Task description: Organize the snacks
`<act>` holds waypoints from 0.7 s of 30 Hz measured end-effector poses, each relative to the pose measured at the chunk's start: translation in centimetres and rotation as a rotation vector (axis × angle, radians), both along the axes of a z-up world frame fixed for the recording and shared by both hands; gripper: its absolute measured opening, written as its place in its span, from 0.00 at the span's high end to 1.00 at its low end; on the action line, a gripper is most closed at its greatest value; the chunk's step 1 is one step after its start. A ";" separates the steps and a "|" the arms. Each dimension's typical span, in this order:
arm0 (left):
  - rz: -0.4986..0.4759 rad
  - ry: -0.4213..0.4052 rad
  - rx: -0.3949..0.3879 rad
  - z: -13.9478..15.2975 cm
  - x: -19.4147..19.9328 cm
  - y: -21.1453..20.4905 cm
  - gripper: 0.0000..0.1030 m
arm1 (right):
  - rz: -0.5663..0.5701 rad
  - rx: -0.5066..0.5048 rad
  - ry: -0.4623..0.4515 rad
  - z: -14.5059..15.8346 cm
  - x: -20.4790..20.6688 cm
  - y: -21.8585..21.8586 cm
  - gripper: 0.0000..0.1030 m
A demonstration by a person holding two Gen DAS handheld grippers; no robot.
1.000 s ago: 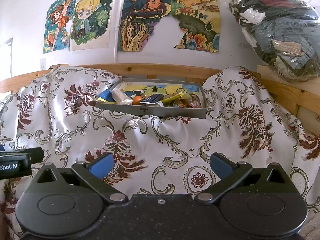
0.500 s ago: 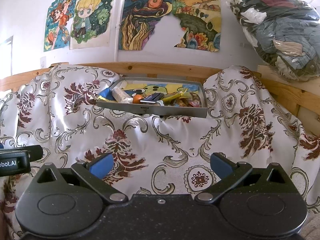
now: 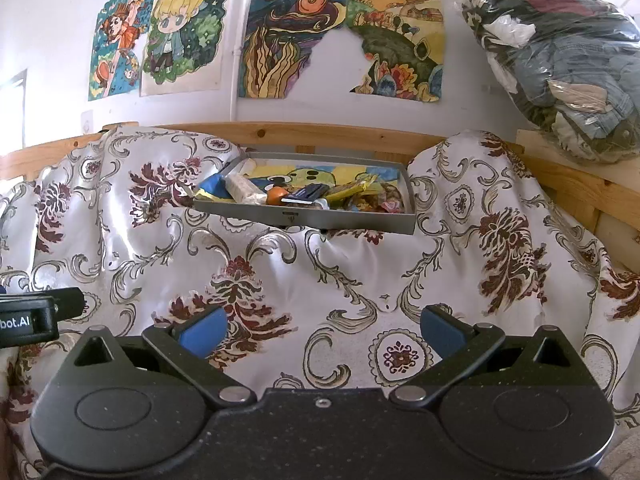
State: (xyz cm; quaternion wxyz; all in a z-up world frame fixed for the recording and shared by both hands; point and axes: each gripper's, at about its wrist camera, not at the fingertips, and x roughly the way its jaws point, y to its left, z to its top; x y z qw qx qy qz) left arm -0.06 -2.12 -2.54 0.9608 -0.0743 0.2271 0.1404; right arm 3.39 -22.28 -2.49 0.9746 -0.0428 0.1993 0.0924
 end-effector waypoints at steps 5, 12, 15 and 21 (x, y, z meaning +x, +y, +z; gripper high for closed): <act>0.024 0.020 -0.012 0.1 0.1 0.0 0.00 | 0.002 -0.003 0.002 -0.2 0.0 0.1 0.01; 0.044 0.020 -0.017 0.3 0.1 -0.1 0.00 | 0.001 -0.005 0.003 -0.2 -0.1 0.1 0.01; 0.047 0.021 -0.009 0.3 0.1 -0.2 0.00 | 0.002 -0.005 0.002 -0.2 -0.1 0.1 0.01; 0.043 0.013 -0.001 0.4 0.0 -0.4 0.00 | 0.001 -0.006 0.004 -0.1 -0.1 0.1 0.01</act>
